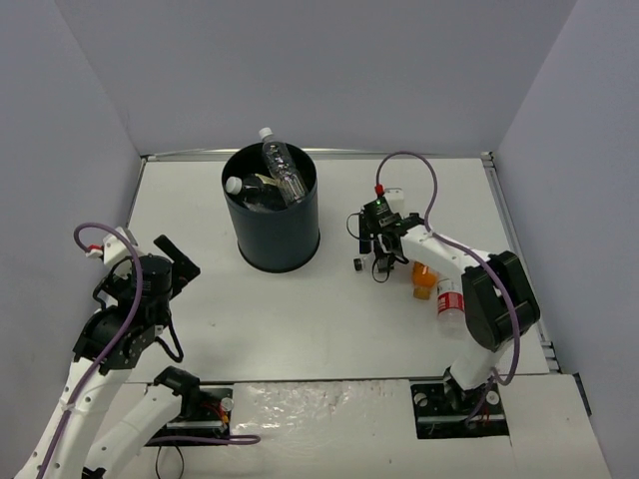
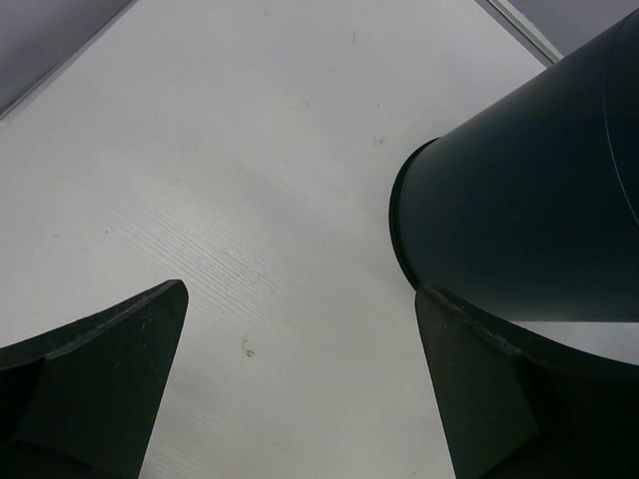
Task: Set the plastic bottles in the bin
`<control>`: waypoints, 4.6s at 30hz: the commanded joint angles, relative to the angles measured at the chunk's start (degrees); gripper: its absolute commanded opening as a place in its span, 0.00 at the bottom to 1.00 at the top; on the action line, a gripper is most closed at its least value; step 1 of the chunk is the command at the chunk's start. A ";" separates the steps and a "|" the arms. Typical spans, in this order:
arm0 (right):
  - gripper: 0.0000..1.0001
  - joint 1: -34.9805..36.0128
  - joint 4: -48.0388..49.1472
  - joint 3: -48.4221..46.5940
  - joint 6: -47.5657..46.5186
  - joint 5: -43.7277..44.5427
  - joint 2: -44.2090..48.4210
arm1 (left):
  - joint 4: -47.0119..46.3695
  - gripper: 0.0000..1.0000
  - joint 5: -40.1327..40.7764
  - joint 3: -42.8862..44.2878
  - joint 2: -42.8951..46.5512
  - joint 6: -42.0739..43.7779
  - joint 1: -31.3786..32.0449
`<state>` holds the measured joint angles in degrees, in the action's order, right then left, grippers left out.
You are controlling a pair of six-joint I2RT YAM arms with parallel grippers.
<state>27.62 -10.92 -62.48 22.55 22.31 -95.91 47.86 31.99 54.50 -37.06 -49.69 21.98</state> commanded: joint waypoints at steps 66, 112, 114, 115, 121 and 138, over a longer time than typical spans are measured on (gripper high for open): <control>0.38 17.71 16.06 -38.70 -23.30 -28.67 3.59 | 0.01 0.97 3.76 0.64 0.73 -1.69 -0.09; 1.00 -14.26 0.46 11.50 0.49 -6.52 33.86 | -0.92 0.97 0.93 1.29 -1.75 0.03 0.08; 1.00 -14.26 0.55 12.16 -0.51 -7.88 32.01 | -1.01 0.97 0.97 1.34 -2.05 0.06 0.00; 1.00 -14.26 0.55 12.56 -1.21 -8.82 30.86 | -1.01 0.97 0.97 1.39 -2.20 0.11 0.00; 1.00 -14.30 1.40 13.99 -2.03 -6.36 25.18 | -0.83 0.97 0.97 1.49 -2.37 0.12 0.08; 0.79 -13.79 10.31 15.99 -2.86 -11.79 9.68 | -1.03 0.97 1.06 1.40 -2.69 0.21 0.08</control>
<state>13.21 -3.62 -44.62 19.84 10.41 -83.93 48.64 31.97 54.50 -38.95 -50.13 22.00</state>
